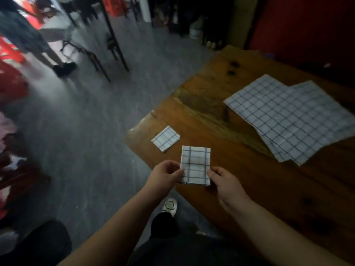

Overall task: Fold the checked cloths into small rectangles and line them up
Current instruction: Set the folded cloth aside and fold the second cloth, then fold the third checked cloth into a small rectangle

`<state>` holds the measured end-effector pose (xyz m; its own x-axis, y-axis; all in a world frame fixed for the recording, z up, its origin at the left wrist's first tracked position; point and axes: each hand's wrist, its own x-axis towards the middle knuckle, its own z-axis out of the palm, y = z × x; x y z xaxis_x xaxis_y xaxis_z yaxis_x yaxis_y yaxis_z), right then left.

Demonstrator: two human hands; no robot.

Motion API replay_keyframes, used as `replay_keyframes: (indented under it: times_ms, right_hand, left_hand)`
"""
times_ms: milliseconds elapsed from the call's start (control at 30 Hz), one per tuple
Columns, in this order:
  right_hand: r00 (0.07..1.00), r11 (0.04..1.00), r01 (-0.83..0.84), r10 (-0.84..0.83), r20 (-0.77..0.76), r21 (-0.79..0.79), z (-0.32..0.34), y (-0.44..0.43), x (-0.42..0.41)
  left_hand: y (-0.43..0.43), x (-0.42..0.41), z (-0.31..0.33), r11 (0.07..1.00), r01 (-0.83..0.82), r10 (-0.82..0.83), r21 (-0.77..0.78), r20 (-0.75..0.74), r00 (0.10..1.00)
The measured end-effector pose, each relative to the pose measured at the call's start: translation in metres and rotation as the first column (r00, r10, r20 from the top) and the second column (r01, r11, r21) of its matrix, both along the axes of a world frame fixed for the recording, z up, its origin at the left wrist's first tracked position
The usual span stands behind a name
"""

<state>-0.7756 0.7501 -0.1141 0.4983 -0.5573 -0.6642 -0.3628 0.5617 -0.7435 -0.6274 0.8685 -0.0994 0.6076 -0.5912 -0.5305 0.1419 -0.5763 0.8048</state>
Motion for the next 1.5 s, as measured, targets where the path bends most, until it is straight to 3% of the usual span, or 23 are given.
replay_keyframes:
  times_ms: [167, 300, 400, 567, 867, 1067, 1233, 1500]
  right_hand:
    - [0.958, 0.975, 0.221, -0.223, -0.179, -0.034, -0.033, -0.013, 0.025]
    - [0.876, 0.943, 0.314, -0.332, -0.35, -0.11, -0.065, -0.006, 0.045]
    - [0.8, 0.924, 0.317, -0.383, -0.461, -0.215, -0.077, 0.003, 0.057]
    - [0.786, 0.953, 0.163, -0.282, -0.55, -0.255, -0.094, 0.018, 0.067]
    - [0.718, 0.942, -0.037, -0.208, -0.664, -0.335, -0.105, 0.04, 0.073]
    - [0.656, 0.924, -0.189, -0.134, -0.743, -0.333, -0.1, 0.049, 0.073]
    - [0.653, 0.911, -0.172, -0.178, -0.736, -0.374, -0.079, 0.05, 0.054]
    - [0.572, 0.853, -0.184, -0.311, -0.759, -0.489, -0.039, 0.059, -0.012]
  left_hand:
    - [-0.057, 0.049, -0.041, 0.928, 0.326, -0.327, 0.18, -0.025, 0.945]
    - [-0.085, 0.072, -0.071, 0.772, 0.554, -0.603, 0.311, 0.083, 0.793]
    - [-0.095, 0.084, -0.093, 0.669, 0.677, -0.727, 0.308, 0.082, 0.681]
    - [-0.096, 0.097, -0.118, 0.496, 0.809, -0.862, 0.315, 0.071, 0.501]
    - [-0.098, 0.11, -0.12, 0.245, 0.903, -0.968, 0.352, 0.132, 0.211]
    - [-0.09, 0.112, -0.111, -0.017, 0.857, -0.962, 0.515, 0.224, -0.153]
    - [-0.091, 0.104, -0.096, -0.043, 0.846, -0.92, 0.532, 0.31, -0.242]
    - [-0.114, 0.053, -0.057, -0.023, 0.898, -0.857, 0.439, 0.455, -0.244]
